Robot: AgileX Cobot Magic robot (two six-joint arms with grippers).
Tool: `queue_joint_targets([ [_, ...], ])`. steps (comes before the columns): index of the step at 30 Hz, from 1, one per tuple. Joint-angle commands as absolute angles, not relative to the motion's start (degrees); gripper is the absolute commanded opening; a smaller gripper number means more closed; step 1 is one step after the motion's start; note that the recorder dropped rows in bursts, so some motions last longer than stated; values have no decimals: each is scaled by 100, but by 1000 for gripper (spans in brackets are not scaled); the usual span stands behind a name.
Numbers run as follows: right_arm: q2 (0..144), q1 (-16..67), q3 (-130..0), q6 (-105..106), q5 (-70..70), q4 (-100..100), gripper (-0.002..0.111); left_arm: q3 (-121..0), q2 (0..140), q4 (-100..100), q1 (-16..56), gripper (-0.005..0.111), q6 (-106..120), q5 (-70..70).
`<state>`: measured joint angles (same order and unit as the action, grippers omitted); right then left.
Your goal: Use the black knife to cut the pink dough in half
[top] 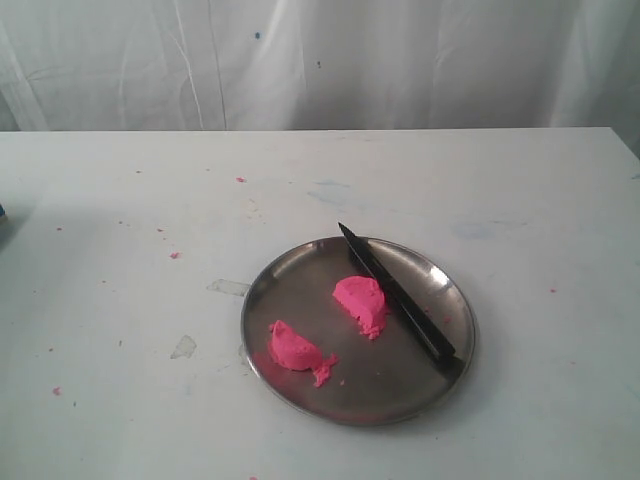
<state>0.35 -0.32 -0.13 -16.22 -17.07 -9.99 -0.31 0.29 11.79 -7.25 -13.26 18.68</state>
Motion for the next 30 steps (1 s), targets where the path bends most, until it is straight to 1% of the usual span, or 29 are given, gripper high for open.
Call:
queue_joint_targets([
  [1,0,-60,0,-1559,-1668,-1004,0,0,0,1224,-717,0,-1326,1927],
  [6,0,-60,0,-1559,-1668,-1004,0,0,0,1224,-701,0,-1326,1927],
  [13,0,-60,0,-1559,-1668,-1004,0,0,0,1251,-251,0,-1326,1927],
  [30,0,-60,0,-1559,-1668,-1004,0,0,0,1251,-269,0,-1326,1927],
])
